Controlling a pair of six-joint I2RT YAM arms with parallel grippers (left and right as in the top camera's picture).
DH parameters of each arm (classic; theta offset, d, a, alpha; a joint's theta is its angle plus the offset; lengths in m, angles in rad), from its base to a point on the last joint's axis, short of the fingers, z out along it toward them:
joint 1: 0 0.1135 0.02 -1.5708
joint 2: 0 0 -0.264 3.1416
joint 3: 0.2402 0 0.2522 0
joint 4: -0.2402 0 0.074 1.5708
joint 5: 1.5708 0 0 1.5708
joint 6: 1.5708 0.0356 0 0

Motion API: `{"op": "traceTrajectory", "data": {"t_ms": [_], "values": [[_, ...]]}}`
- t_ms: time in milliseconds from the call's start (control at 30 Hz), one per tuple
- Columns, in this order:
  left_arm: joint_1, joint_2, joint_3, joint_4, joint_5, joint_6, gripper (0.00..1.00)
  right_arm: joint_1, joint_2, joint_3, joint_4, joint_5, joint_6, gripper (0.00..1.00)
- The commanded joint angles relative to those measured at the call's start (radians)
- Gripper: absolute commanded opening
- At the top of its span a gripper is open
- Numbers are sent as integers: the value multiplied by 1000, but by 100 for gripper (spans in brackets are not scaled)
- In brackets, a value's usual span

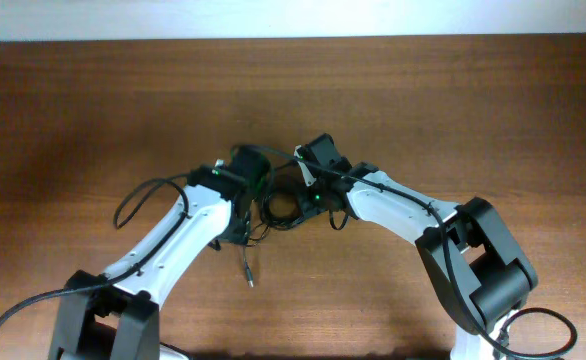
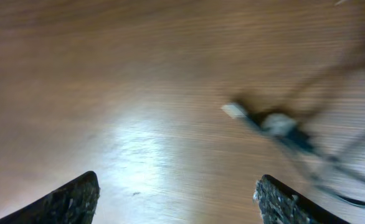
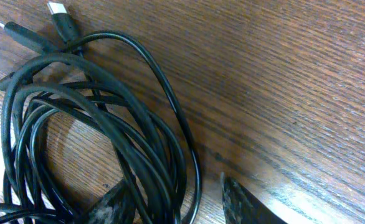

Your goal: Untangle cables

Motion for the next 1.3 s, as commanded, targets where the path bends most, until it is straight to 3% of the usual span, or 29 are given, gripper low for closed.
{"op": "traceTrajectory", "data": {"t_ms": [0,133,200,233,533,700,933,1033,1200,1267], "values": [[7,2,93,12,446,282,84,5,11,-8,-9,2,31,45],[7,2,90,31,609,367,66,3,11,-7,-9,1,60,45],[7,2,80,47,608,367,38,4,11,-8,-9,1,60,45],[7,2,70,64,608,367,31,4,11,-8,-9,1,60,45],[6,5,-138,336,582,306,11,3,11,-8,-12,1,60,45],[7,5,-231,399,214,105,12,4,11,-8,-12,1,60,45],[8,5,-305,457,194,21,21,3,11,-8,-12,1,60,45],[8,5,-305,453,119,-90,23,4,11,-8,-12,1,60,45],[8,5,-304,418,53,-117,35,4,11,-8,-15,2,59,45],[8,-8,-297,403,49,-117,41,4,11,-8,-16,2,60,51]]}}
